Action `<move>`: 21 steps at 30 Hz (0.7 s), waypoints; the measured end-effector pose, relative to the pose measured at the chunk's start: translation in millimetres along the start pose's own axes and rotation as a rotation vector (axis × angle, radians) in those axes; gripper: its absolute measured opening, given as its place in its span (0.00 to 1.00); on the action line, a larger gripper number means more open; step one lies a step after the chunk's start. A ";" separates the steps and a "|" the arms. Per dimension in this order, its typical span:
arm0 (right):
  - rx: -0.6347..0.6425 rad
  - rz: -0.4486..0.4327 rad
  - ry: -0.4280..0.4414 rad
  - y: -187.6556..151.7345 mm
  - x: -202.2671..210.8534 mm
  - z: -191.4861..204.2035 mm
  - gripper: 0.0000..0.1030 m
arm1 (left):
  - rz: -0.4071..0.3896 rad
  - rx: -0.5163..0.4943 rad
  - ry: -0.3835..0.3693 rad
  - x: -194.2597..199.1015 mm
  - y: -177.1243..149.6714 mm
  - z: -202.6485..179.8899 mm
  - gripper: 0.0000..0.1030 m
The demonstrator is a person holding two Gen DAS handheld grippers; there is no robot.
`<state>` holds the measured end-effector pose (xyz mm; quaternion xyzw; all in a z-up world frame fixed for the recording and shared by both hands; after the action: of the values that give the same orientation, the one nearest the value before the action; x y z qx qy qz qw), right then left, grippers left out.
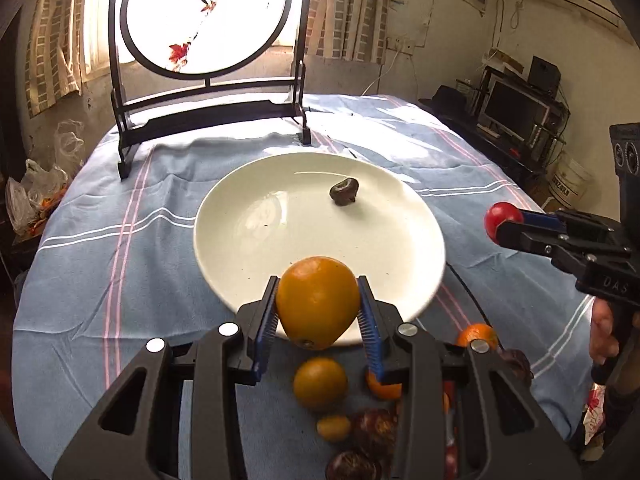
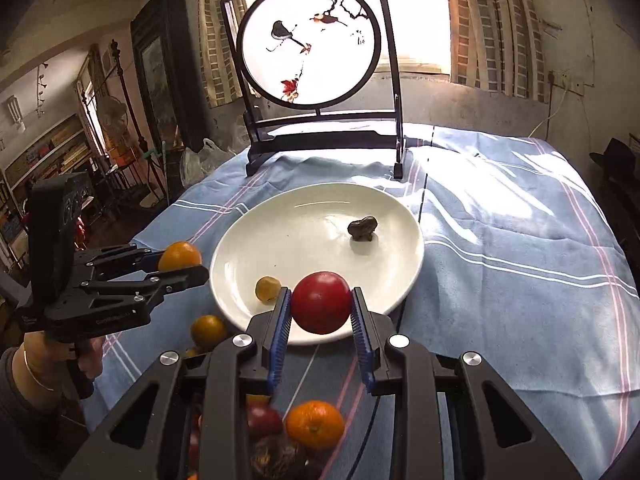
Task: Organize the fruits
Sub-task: 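Lower the tomato and orange onto the plate and open both tools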
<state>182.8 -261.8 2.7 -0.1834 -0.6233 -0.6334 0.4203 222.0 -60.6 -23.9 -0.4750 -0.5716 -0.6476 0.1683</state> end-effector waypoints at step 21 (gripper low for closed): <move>0.004 -0.013 -0.081 -86.4 40.3 9.5 0.42 | -0.021 -0.081 -0.024 66.3 -106.7 -26.3 0.68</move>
<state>90.8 -276.3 -20.3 -0.2041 -0.6421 -0.6270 0.3910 97.1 -31.8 -29.5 -0.4830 -0.5520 -0.6661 0.1351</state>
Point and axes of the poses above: each gripper's, at about its wrist camera, not at the fingertips, and x roughly against the way its jaws point, z to its left, y to its top, the point moved 1 cm from there along -x, roughly the way its jaws point, and after that the axes turned 9 degrees about z, right-handed, at the moved point
